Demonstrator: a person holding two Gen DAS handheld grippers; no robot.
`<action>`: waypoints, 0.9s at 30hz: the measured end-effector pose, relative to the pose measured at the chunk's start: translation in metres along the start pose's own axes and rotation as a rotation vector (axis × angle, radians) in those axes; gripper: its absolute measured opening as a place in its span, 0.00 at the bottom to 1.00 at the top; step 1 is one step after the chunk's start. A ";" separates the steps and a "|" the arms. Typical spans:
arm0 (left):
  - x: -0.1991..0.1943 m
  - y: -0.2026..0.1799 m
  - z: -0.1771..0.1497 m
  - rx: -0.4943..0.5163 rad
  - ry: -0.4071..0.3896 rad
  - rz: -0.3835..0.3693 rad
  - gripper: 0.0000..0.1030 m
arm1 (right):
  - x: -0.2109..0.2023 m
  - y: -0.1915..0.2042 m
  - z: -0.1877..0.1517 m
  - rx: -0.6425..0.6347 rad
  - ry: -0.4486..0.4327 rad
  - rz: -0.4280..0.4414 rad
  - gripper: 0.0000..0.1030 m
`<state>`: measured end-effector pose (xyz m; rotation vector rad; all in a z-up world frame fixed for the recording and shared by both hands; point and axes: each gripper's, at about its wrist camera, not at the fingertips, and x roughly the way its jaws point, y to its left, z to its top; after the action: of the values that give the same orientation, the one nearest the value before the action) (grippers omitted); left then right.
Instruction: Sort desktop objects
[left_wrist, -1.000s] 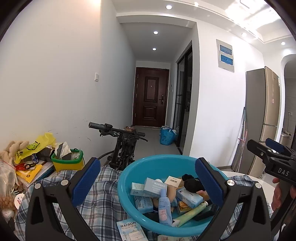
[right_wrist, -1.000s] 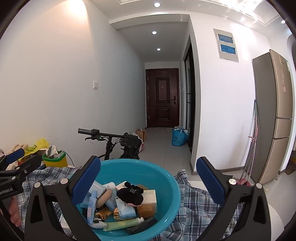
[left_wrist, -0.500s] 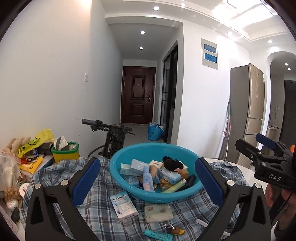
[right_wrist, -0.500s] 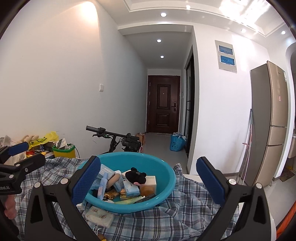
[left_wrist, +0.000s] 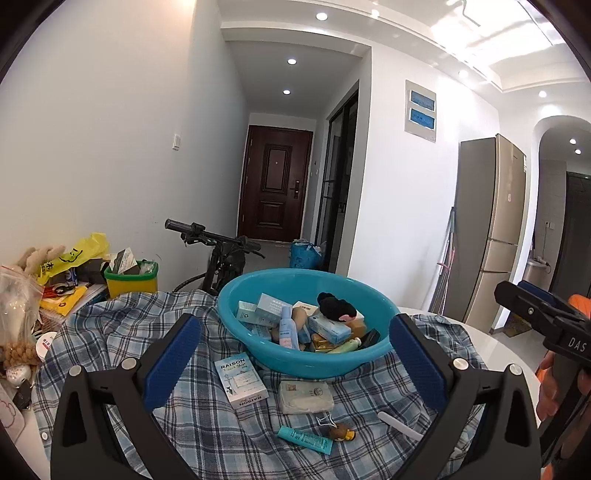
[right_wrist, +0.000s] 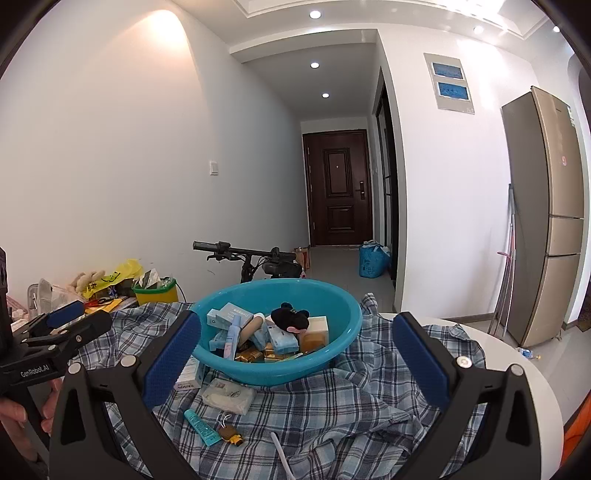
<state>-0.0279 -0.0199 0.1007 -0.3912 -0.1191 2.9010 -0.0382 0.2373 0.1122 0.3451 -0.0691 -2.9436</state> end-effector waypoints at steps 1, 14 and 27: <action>-0.001 -0.003 -0.005 0.018 0.004 -0.001 1.00 | -0.002 0.000 -0.005 0.001 -0.011 0.007 1.00; 0.004 -0.014 -0.070 0.059 0.005 0.090 1.00 | -0.004 0.011 -0.075 -0.014 -0.083 0.035 1.00; 0.001 -0.020 -0.100 0.081 -0.010 0.157 1.00 | -0.013 0.013 -0.105 -0.021 -0.007 -0.022 1.00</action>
<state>0.0020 0.0054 0.0059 -0.3883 0.0295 3.0504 0.0010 0.2244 0.0140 0.3345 -0.0356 -2.9650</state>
